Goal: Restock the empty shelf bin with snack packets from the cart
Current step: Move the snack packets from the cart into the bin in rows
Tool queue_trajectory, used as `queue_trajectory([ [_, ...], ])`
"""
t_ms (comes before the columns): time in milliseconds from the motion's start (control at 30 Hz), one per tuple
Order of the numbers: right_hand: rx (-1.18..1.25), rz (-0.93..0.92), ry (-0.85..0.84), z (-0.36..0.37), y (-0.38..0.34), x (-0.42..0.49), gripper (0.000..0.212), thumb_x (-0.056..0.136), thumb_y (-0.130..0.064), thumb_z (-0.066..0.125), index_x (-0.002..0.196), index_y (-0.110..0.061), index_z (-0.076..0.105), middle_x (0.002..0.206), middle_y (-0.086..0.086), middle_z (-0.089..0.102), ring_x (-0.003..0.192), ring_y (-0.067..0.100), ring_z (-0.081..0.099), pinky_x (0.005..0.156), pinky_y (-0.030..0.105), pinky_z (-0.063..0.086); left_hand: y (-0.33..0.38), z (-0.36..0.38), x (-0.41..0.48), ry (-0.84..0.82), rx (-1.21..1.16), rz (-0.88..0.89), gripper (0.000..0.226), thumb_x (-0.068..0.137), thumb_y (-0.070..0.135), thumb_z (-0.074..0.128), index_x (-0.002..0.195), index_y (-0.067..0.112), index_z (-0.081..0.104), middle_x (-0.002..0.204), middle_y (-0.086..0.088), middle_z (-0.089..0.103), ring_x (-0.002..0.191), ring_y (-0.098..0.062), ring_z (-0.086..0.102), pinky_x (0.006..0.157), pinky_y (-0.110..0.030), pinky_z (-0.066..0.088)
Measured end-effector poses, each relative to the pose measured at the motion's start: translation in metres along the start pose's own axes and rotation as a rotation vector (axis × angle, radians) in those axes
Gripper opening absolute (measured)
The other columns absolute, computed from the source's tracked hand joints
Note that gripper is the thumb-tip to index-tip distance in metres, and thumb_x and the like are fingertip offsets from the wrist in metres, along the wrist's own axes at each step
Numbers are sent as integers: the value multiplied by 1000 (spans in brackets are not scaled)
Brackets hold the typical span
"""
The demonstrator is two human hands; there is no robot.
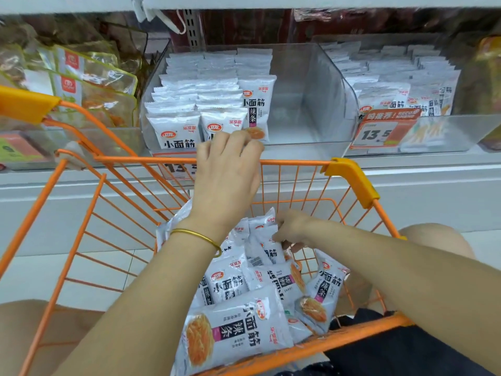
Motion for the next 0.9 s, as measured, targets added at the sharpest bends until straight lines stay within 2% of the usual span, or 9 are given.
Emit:
queue_trajectory([
  [67, -61, -74, 17, -13, -12, -16, 17, 95, -5, 51, 83, -15, 42, 78, 4, 49, 90, 29, 64, 64, 35, 55, 0, 0, 0, 4, -32, 5, 20, 79, 13, 57, 97, 13, 64, 98, -5, 63, 91, -31, 54, 77, -35, 26],
  [133, -147, -186, 56, -30, -25, -37, 19, 94, -5, 51, 81, -16, 43, 78, 1, 40, 97, 34, 63, 64, 43, 58, -1, -2, 0, 3, -69, -5, 21, 81, 19, 52, 98, 15, 63, 96, -3, 63, 91, -28, 52, 75, -33, 25],
  [233, -126, -343, 160, -58, -38, -72, 6, 92, -8, 56, 93, -7, 50, 81, 4, 45, 92, 34, 64, 69, 49, 58, -3, -3, 2, -35, -175, -68, 29, 85, 31, 44, 100, 17, 64, 96, 0, 64, 92, -28, 53, 77, -34, 25],
  [333, 163, -428, 198, -83, -36, -96, 8, 91, -7, 58, 90, -9, 50, 85, 10, 61, 82, 26, 66, 70, 42, 58, -3, -2, 6, -142, -412, -192, 40, 86, 46, 41, 109, 20, 62, 101, 6, 63, 98, -22, 49, 86, -36, 35],
  [433, 443, -495, 183, -102, -34, -109, 8, 92, -7, 57, 88, -12, 52, 87, 13, 69, 79, 23, 66, 71, 35, 58, 0, 4, 5, -317, -812, -389, 51, 80, 49, 52, 123, 20, 54, 113, 6, 60, 104, -13, 53, 92, -37, 46],
  [567, 668, -515, 203, -114, -36, -108, 10, 95, -13, 53, 85, -14, 50, 84, 11, 70, 74, 21, 68, 64, 31, 59, 4, 7, 10, -394, -1082, -532, 46, 82, 21, 70, 123, 15, 49, 116, -5, 62, 102, -16, 62, 90, -42, 52],
  [667, 611, -471, 108, -104, -40, -102, 22, 94, -36, 50, 99, -17, 59, 89, 3, 73, 77, 16, 71, 65, 30, 59, -6, 1, 21, -273, -1125, -641, 40, 82, 12, 70, 117, 16, 50, 109, -10, 64, 96, -23, 65, 84, -42, 55],
  [800, 513, -460, 4, -95, -52, -93, 22, 85, -19, 65, 105, -12, 65, 95, 5, 74, 76, 15, 70, 64, 28, 57, -15, -2, 29, -131, -1120, -693, 45, 85, 18, 67, 125, 17, 46, 106, -5, 64, 92, -15, 64, 81, -30, 53],
  [900, 657, -431, 204, -129, -56, -77, 14, 86, -14, 65, 100, -10, 67, 88, 5, 72, 69, 15, 67, 60, 27, 58, -28, -9, 26, 42, -619, -482, 45, 90, 28, 58, 130, 11, 46, 124, -7, 53, 116, -20, 48, 99, -30, 38],
])
Point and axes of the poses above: each hand's wrist, its own x-axis towards the middle knuckle, its own z-axis out of the palm, y = z × x, the point moved 5 cm from there along x, towards the middle knuckle
